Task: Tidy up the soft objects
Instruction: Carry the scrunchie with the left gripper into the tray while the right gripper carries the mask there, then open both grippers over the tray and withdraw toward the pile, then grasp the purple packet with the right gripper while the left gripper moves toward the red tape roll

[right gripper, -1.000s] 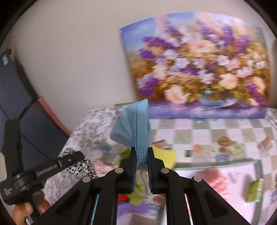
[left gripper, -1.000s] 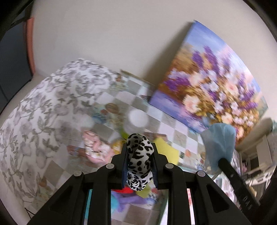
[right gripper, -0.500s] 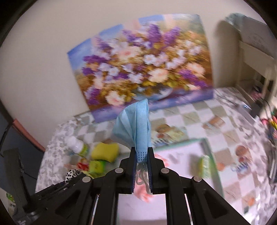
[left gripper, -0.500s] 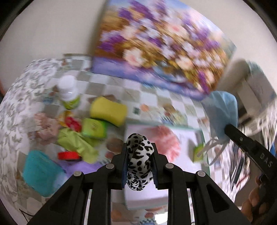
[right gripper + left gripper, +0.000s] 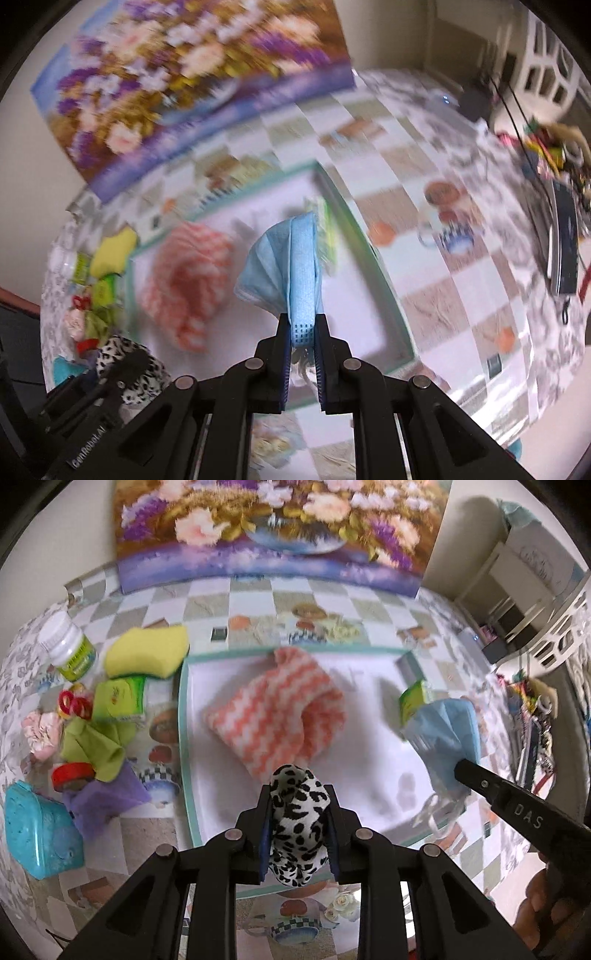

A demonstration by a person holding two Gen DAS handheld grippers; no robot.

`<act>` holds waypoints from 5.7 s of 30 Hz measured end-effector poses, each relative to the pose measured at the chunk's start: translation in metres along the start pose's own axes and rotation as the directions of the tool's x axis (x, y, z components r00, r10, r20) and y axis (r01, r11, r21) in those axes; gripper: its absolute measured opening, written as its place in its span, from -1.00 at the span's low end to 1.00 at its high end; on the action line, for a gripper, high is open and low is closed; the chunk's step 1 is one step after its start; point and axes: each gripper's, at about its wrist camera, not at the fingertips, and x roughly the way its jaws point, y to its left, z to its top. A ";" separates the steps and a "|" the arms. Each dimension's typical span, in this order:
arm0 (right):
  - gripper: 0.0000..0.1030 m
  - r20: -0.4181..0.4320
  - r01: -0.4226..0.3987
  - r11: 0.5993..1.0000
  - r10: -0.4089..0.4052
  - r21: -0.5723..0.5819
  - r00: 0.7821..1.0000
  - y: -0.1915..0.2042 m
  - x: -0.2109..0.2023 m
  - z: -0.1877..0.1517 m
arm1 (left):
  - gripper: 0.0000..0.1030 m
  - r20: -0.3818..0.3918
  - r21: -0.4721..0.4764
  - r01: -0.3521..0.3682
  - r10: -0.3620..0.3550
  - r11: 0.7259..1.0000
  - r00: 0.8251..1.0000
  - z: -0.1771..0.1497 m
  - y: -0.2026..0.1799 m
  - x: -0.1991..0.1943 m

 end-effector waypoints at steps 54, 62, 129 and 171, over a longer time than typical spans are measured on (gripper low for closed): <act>1.00 -0.070 0.105 0.994 -0.107 -0.035 0.992 0.009 0.028 0.006 | 0.79 0.020 -0.290 -0.116 0.127 0.950 0.992 0.014 0.094 0.012; 1.00 -0.068 0.050 0.995 -0.056 -0.083 0.996 0.036 0.025 0.001 | 0.79 0.049 -0.401 -0.148 0.183 0.904 0.982 0.013 0.142 -0.010; 1.00 -0.186 -0.219 0.798 0.137 -0.561 0.973 0.307 0.083 -0.085 | 0.79 -0.036 -0.554 -0.165 0.175 0.816 0.984 0.001 0.280 -0.007; 0.58 -0.251 -0.300 0.783 0.189 -0.545 0.949 0.309 0.115 -0.082 | 0.79 -0.050 -0.536 -0.162 0.161 0.829 0.986 0.002 0.274 -0.004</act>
